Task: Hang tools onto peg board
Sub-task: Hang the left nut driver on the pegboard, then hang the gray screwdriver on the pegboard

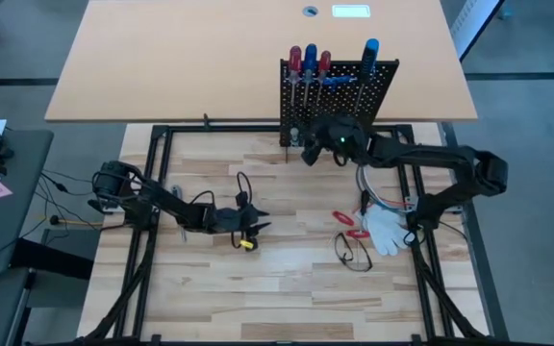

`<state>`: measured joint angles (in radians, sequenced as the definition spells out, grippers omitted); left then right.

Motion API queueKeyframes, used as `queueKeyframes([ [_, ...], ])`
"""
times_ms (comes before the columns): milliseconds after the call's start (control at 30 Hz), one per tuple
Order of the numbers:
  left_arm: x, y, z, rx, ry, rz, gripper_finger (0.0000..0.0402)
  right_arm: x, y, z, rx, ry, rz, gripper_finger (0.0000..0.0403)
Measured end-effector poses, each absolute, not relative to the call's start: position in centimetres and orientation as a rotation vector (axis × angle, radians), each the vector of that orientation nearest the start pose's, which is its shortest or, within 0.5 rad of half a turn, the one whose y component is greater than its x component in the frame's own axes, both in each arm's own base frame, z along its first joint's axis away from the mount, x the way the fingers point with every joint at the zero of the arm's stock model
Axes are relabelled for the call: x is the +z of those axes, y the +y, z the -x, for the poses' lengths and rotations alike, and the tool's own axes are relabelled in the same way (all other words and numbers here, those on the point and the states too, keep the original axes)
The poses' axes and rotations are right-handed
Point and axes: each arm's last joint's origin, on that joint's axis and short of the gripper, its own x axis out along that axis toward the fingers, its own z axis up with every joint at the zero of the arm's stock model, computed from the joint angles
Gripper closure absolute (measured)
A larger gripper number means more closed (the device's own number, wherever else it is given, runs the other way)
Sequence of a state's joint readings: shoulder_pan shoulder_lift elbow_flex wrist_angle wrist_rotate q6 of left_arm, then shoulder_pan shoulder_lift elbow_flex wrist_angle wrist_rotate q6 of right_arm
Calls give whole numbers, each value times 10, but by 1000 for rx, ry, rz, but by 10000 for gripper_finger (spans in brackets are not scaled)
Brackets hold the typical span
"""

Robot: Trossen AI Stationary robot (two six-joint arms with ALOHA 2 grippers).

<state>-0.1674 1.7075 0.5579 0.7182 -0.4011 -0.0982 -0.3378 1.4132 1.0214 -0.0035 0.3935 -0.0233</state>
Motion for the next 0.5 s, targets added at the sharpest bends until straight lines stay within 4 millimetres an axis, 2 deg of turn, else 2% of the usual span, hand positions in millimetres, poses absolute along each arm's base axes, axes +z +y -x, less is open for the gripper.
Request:
queueKeyframes([
  [67,130,-41,-293,245,418,-32,273,294,-102,-293,-678,421,48,125],
  [200,151,-48,-289,296,523,-83,279,293,-73,-291,-587,479,64,124],
  [300,169,-56,-280,346,686,-102,286,278,-46,-293,-508,513,52,124],
  [400,183,-60,-264,392,891,4,291,256,-18,-291,-433,546,51,124],
  [500,182,-61,-236,424,1181,192,292,240,3,-287,-425,503,117,123],
])
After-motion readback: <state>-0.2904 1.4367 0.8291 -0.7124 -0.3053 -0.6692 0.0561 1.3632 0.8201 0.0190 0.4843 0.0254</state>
